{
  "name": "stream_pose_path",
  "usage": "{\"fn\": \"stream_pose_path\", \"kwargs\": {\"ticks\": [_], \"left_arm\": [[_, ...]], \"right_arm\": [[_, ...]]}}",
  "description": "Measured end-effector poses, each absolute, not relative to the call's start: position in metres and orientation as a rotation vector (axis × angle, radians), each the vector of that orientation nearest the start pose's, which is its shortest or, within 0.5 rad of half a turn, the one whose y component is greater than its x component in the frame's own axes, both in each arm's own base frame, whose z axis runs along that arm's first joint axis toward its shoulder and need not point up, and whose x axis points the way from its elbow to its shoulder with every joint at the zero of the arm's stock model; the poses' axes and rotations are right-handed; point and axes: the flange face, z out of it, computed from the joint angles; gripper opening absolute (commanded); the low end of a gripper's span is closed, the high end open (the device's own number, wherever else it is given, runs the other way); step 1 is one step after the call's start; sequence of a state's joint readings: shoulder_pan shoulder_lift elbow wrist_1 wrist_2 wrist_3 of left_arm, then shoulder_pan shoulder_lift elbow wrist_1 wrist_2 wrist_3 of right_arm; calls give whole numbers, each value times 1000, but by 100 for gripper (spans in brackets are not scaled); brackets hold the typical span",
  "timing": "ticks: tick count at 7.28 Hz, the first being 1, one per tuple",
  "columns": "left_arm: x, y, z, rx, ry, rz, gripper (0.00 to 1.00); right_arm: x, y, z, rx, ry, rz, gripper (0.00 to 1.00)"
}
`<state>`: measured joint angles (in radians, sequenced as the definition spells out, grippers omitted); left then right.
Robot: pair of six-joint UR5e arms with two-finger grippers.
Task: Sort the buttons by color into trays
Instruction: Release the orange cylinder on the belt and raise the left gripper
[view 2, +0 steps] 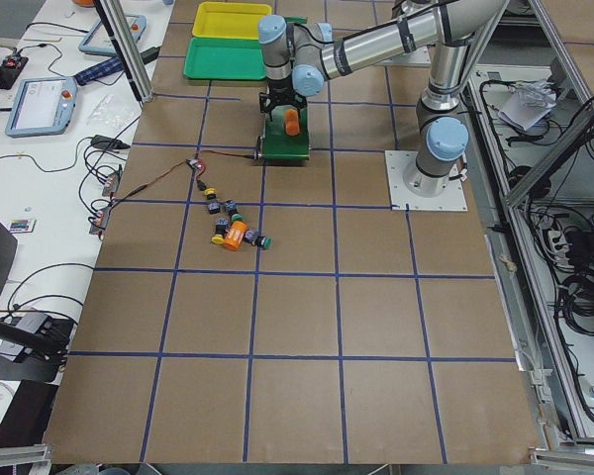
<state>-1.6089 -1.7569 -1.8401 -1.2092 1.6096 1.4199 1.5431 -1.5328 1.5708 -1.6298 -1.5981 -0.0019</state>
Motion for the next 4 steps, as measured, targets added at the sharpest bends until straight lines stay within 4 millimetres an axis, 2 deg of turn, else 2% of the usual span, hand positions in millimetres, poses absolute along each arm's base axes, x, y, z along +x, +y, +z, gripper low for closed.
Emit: {"fn": "stream_pose_path", "kwargs": {"ticks": [1,2,4], "left_arm": [[-129,-543,313,2054,2389,111,100],[-99,-574,321,2007,2411,83,100],[-40,-633,321,1949,2421,66,100]], "right_arm": [[116,-513,476,41,3169,-39,100],[116,-512,478,42,3171,-49,100],[117,-507,487,40,3173,-80,100]]}}
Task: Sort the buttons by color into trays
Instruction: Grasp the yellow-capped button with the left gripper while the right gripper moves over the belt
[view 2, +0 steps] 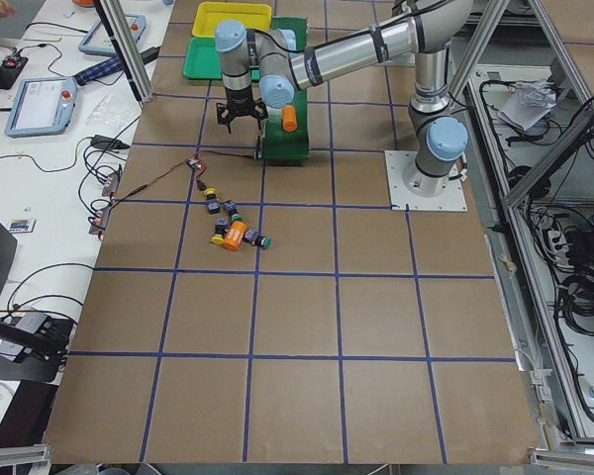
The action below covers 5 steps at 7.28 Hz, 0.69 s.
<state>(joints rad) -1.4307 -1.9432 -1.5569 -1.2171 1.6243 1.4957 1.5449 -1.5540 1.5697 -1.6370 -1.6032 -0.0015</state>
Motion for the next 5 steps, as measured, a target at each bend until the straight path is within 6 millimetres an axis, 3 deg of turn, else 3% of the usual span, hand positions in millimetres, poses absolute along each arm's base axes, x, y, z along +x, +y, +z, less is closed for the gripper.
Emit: {"fn": "stream_pose_path", "kwargs": {"ticks": [1,3,4,5], "left_arm": [[-6,-657,309,1924,2442,77,100],[72,-684,258,1915,2490,119,100],[95,-690,233,1908,2511,129,100],[106,-695,214,1899,2514,120,100]], "right_arm": [[118,-505,490,37,3173,-86,100],[116,-504,483,44,3176,1,100],[115,-503,470,51,3177,110,100],[114,-506,456,57,3170,189,100]]}}
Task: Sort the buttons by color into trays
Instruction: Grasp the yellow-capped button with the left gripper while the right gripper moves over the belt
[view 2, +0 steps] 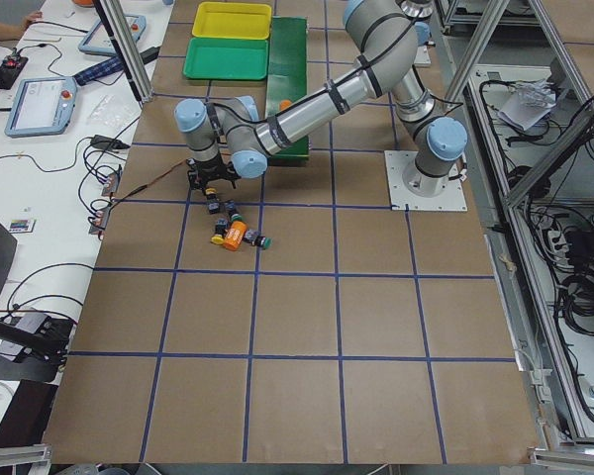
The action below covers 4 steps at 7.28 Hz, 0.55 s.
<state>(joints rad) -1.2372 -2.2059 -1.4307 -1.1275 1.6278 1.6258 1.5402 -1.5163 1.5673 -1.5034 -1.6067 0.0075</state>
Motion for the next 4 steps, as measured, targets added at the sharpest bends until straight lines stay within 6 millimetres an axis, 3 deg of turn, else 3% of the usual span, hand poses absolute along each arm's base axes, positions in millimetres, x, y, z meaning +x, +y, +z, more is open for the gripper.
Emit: {"fn": "stream_pose_path", "kwargs": {"ticks": [4], "left_arm": [[111,-708,182,1879,2535,62,100]], "right_arm": [[111,-521,431,50,3160,247,100]]}}
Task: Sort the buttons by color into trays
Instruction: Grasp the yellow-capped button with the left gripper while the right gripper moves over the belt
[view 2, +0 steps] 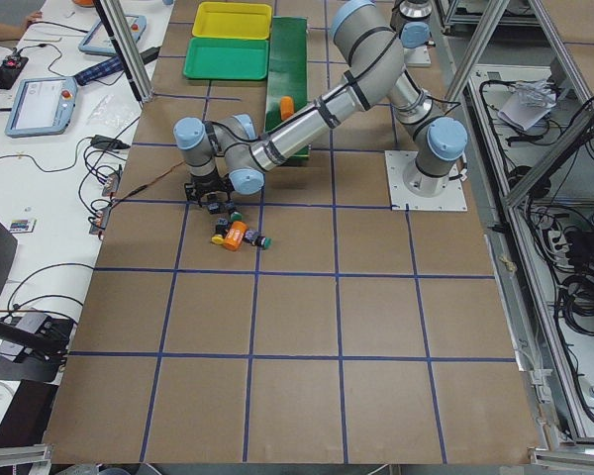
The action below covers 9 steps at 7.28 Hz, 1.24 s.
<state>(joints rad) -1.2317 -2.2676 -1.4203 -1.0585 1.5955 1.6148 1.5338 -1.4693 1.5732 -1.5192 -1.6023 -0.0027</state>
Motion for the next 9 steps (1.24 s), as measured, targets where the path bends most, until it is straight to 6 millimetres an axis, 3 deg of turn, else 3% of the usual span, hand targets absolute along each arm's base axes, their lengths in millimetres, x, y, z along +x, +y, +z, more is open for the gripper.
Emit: {"fn": "stream_pose_path", "kwargs": {"ticks": [3,7,8,9], "left_arm": [[110,-709,174,1864,2566,53,95],[113,-716,174,1837,2577,47,92],[114,-717,173,1831,2581,48,68],[113,-717,174,1830,2581,49,30]], "right_arm": [[111,-517,414,-167,3157,211,100],[111,-487,384,-532,3102,216,96],[111,-484,376,-598,3089,204,98],[111,-482,365,-693,3072,184,99]]}}
